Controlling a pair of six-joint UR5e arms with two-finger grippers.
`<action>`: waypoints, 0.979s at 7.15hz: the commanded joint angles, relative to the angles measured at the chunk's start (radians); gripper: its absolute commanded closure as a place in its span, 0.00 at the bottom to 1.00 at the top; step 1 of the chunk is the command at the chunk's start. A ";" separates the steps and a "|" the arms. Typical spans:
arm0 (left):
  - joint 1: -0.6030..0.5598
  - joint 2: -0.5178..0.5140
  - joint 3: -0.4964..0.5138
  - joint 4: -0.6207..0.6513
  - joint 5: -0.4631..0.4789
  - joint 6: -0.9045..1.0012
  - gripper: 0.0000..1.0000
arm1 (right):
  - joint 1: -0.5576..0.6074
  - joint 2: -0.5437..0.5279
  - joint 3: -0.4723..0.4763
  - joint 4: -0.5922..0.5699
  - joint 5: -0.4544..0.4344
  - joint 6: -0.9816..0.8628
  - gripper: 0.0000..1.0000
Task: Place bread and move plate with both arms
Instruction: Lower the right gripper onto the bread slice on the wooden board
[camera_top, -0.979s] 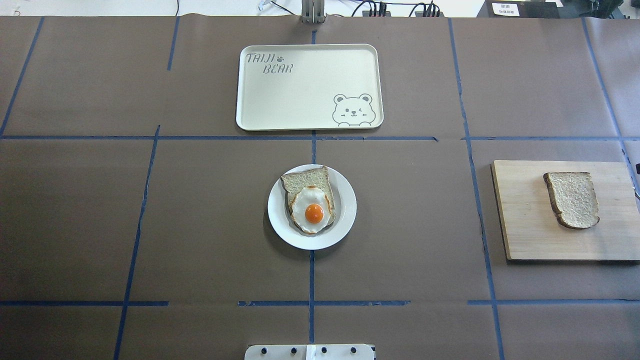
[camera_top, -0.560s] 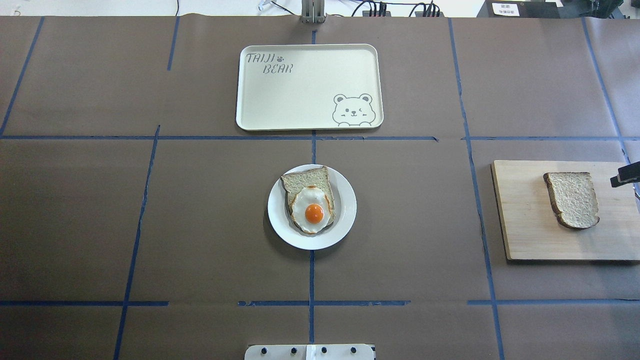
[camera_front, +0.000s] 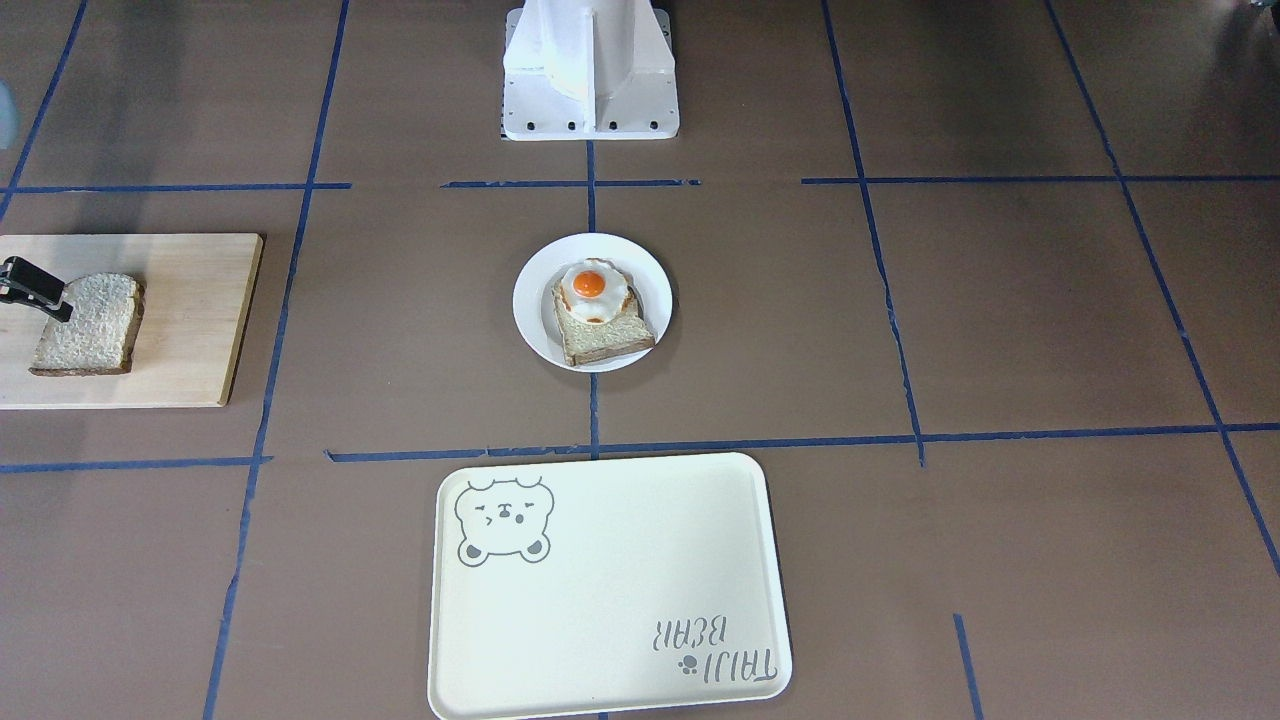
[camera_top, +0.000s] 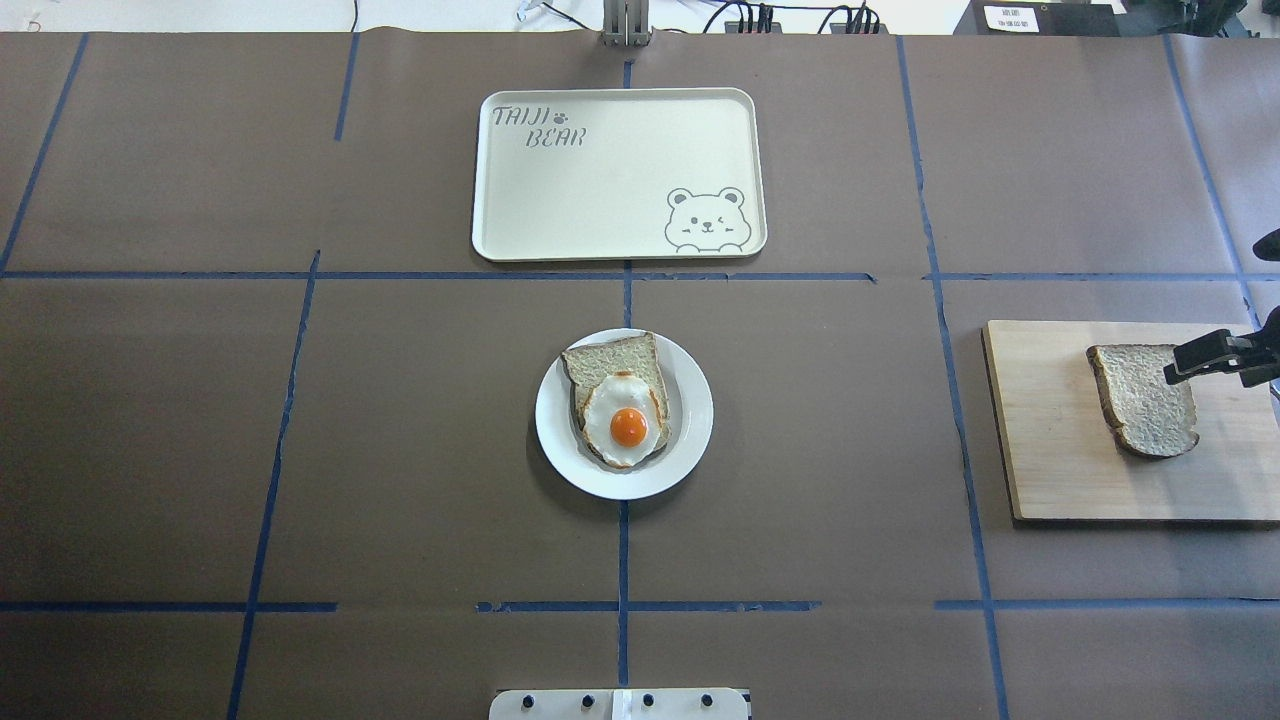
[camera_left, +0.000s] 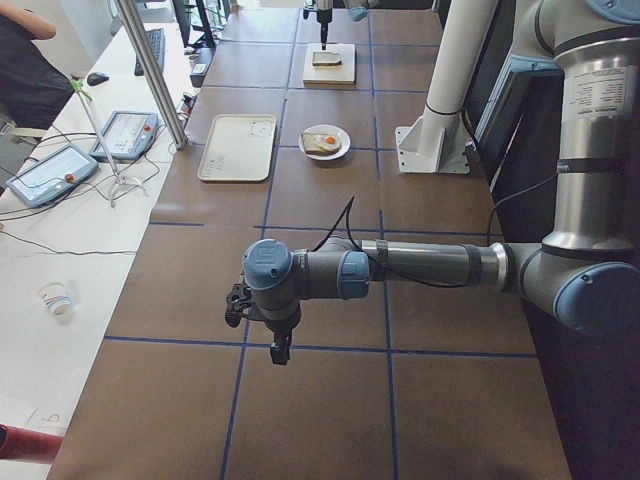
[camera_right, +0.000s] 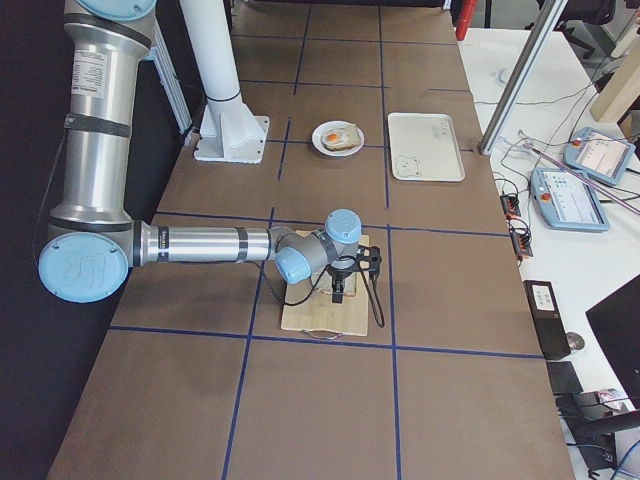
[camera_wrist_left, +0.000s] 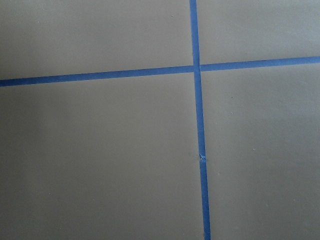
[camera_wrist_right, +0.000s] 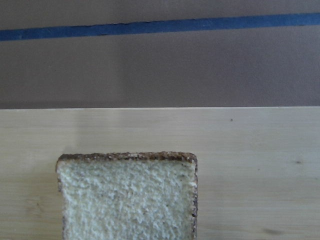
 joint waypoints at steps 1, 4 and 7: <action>0.000 -0.002 0.000 -0.001 0.000 0.002 0.00 | -0.020 0.005 -0.021 0.000 -0.001 0.001 0.16; 0.000 -0.002 0.000 -0.001 0.000 0.004 0.00 | -0.034 0.013 -0.036 0.000 0.001 -0.001 0.20; 0.000 -0.002 0.000 -0.001 0.000 0.005 0.00 | -0.034 0.013 -0.050 0.000 0.002 0.001 0.22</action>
